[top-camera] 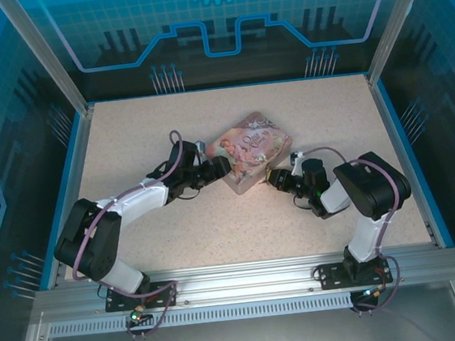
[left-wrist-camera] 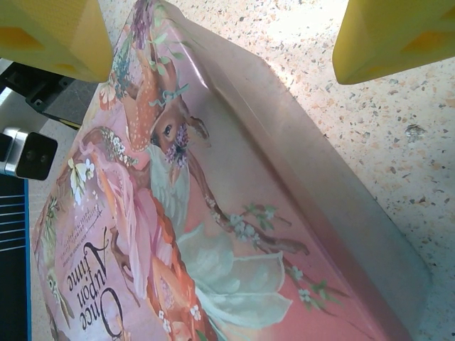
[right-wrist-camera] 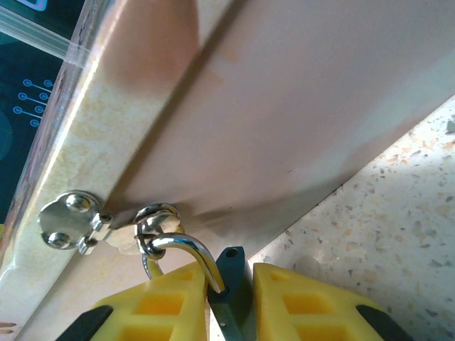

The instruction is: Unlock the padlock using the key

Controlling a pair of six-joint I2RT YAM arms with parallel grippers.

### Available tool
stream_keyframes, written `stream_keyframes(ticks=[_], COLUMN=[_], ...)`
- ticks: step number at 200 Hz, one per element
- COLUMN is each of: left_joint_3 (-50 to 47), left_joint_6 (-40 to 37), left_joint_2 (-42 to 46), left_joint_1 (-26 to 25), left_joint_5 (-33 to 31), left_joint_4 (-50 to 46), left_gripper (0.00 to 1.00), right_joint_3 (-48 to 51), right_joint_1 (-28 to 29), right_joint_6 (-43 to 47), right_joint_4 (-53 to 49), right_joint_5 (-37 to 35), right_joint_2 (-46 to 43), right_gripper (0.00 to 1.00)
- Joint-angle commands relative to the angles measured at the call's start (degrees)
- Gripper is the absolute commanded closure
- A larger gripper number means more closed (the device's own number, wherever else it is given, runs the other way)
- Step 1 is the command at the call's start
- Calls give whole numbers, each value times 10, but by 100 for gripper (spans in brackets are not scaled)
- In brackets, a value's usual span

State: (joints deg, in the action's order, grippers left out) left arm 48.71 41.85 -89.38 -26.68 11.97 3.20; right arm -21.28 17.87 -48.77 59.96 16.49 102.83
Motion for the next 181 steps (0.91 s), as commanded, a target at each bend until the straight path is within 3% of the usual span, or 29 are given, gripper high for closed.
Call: stream_keyframes(ticks=[1,32,50,77,181], left_joint_3=[15,14,14,16,16], left_joint_6=[-11,-11,-11,-8,-6], left_joint_2=[1,2,-1,-10,-11], left_joint_1=[3,2,3,3,2], left_joint_5=[-8,-10,-10,-7,-6], left_joint_4=[-11,-11,-10,-5,-5], left_gripper=[18,18,18,18,18], right_joint_3=[17,22,30,43,27], right_joint_1=[-8,-8,-8,-8,-1], right_joint_6=[11,12,11,16,8], right_joint_4=[-54,-58,-54,-51,-9], right_joint_5=[-15,-11,-10,-23,-5], right_joint_2=[-8,-9,-11,-20,18], right_gripper=[78,78,70,67,73])
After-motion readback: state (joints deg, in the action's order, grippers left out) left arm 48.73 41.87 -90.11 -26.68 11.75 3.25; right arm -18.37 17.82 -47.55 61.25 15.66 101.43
